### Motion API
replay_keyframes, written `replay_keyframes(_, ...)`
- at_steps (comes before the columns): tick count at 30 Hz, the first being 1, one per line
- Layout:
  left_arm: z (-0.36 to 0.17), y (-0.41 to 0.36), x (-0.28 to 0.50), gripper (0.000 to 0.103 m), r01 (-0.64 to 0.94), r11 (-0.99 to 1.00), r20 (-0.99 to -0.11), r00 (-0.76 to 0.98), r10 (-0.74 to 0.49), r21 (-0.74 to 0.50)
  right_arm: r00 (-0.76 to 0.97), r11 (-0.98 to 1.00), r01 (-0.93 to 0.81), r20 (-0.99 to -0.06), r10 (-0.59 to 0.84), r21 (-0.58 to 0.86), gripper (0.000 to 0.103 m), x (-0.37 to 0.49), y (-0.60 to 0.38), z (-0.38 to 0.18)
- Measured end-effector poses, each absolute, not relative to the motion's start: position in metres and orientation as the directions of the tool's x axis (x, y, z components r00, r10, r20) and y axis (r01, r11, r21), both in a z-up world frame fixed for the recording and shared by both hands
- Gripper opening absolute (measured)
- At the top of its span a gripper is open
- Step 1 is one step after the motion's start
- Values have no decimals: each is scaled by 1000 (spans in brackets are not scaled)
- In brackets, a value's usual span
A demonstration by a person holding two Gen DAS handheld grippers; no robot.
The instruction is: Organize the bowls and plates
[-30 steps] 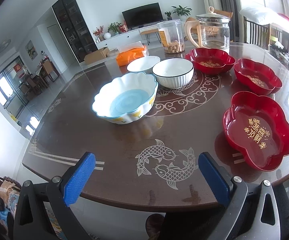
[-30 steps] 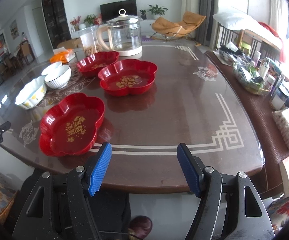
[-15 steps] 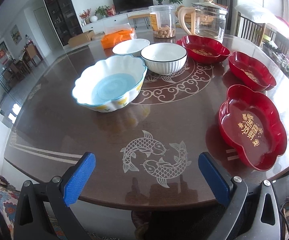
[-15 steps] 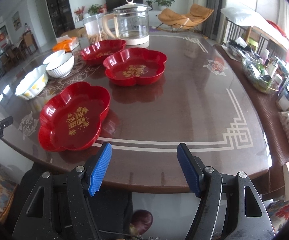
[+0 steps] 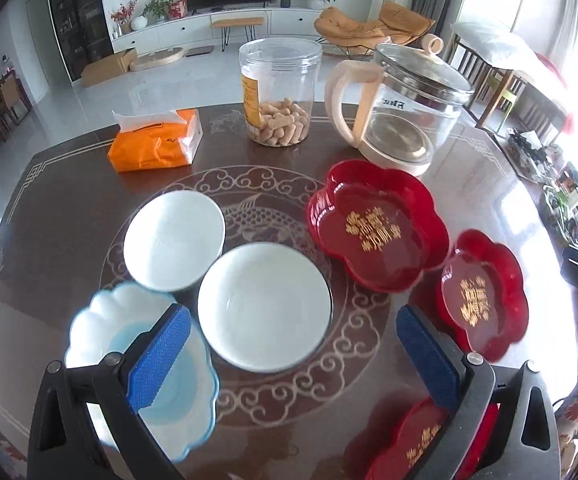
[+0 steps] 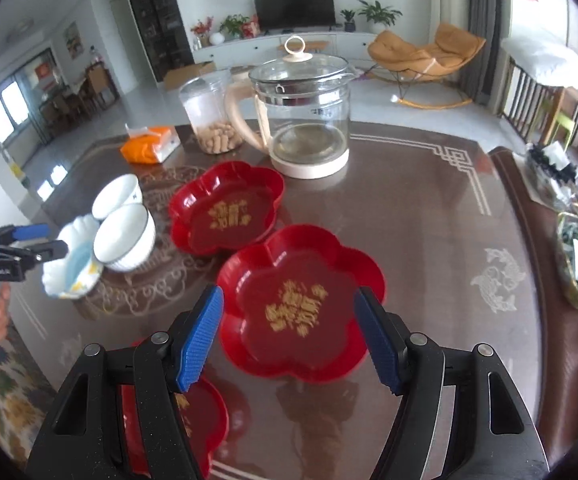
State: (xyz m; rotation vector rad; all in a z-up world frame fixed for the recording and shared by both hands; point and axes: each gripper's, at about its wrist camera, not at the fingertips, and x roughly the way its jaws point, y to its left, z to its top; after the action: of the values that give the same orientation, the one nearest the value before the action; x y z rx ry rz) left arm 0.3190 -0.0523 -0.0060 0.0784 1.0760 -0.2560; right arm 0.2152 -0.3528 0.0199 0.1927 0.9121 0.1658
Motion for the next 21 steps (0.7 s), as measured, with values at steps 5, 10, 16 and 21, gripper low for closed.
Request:
replay_keyframes(5,-31,-79,389,100,244,970,-912,398,-101,-1,524,939,-76,-788,323,335,72,287,-345,1)
replay_keyframes(10,-66,-99,426,91,249,968,-943,330,-53,33,451,951,-111,-838,308,289,71,335,-324,-21)
replay_keyframes(16,-97,-112,443,65,247,969,-962,269,-36,33,391,960,-124,-877,279,250,68,367,-313,-51)
replay_keyframes(21,-110,-120,447,36,248,969,-973,221,-72,-15,358,966,-115,-898,257,231,58,379,-308,-71)
